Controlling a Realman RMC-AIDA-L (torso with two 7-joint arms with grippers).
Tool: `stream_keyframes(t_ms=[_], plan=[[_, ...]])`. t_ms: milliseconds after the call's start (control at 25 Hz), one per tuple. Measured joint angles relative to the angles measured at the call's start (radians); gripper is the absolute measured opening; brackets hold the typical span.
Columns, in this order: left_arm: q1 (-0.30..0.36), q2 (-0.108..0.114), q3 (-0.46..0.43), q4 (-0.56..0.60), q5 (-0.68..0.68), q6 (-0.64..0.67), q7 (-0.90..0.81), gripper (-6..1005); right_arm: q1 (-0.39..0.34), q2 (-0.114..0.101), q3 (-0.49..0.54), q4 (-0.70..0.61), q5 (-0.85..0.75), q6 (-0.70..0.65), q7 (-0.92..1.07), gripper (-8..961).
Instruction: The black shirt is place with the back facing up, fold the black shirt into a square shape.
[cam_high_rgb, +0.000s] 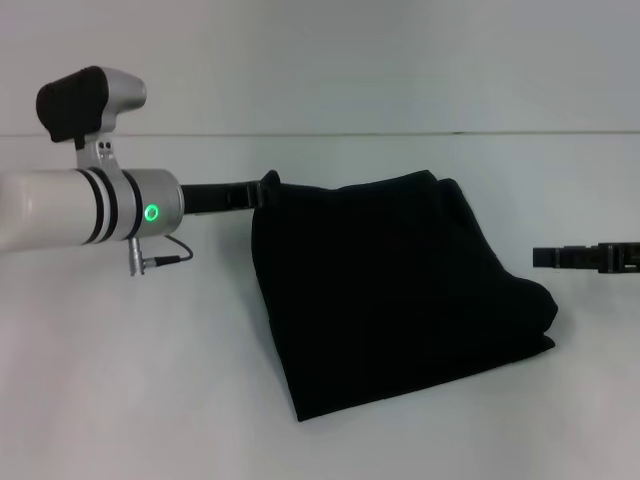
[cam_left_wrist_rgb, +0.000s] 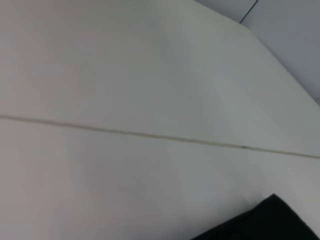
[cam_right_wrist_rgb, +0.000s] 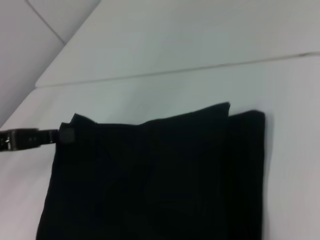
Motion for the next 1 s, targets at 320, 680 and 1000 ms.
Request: stream_keyframes(t_ms=[320, 680, 1000], plan=[[-0.043, 0.020, 0.001, -0.006, 0.002, 0.002, -0.001, 19, 0.020, 0.030, 0.021, 0.000, 0.011, 0.074, 0.001, 759], [-0.092, 0.038, 0.030, 0.001, 0.002, -0.006, -0.009, 18, 0.040, 0.051, 0.025, 0.000, 0.021, 0.123, 0.002, 758], [-0.135, 0.051, 0.068, 0.000, 0.002, -0.006, -0.013, 18, 0.047, 0.060, 0.025, -0.002, 0.021, 0.134, 0.000, 759]])
